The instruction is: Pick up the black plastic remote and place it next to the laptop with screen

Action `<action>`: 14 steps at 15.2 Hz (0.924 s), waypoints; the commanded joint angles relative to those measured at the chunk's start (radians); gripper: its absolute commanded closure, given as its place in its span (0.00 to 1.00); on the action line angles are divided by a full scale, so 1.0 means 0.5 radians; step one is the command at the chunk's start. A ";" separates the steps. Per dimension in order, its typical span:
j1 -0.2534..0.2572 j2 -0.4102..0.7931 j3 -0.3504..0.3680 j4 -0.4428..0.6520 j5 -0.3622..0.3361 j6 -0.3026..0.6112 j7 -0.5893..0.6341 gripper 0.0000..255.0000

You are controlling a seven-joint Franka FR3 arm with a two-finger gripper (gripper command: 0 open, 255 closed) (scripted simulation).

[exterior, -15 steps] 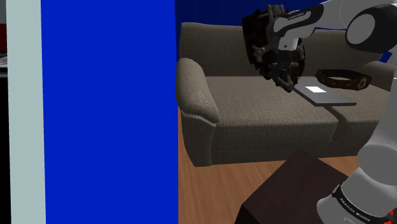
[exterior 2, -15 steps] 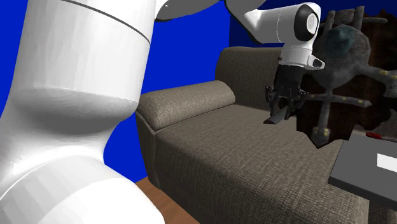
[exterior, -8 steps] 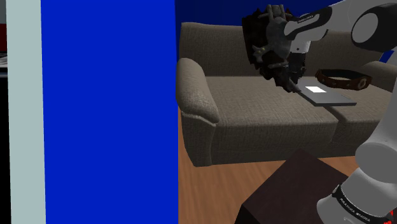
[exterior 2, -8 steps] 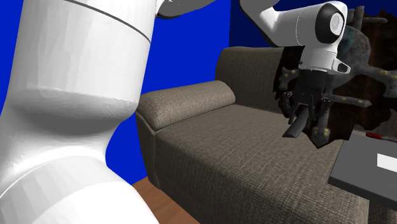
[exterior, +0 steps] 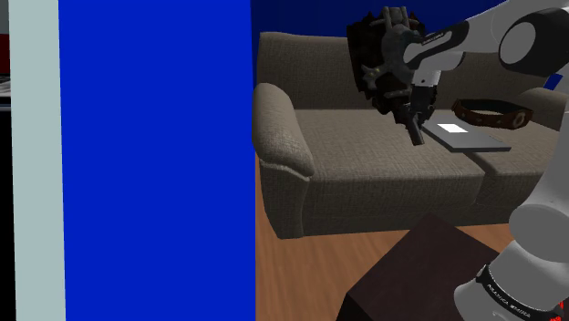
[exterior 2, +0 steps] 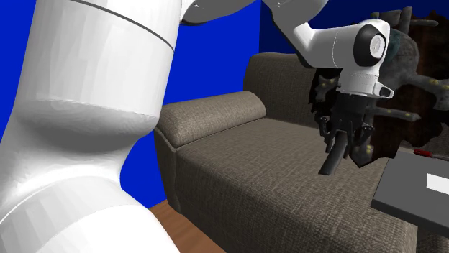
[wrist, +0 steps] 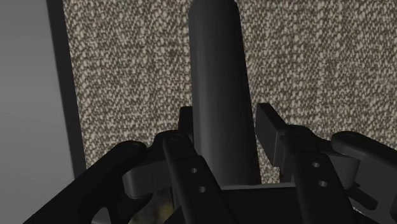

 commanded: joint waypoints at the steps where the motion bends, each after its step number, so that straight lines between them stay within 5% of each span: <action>1: 0.000 0.019 0.003 -0.040 0.006 0.052 -0.006 1.00; 12: -0.001 0.045 0.007 -0.084 0.014 0.121 -0.011 1.00; 13: -0.002 0.041 0.005 -0.097 0.013 0.129 -0.014 0.00; 14: -0.002 0.039 0.005 -0.098 0.013 0.129 -0.013 0.00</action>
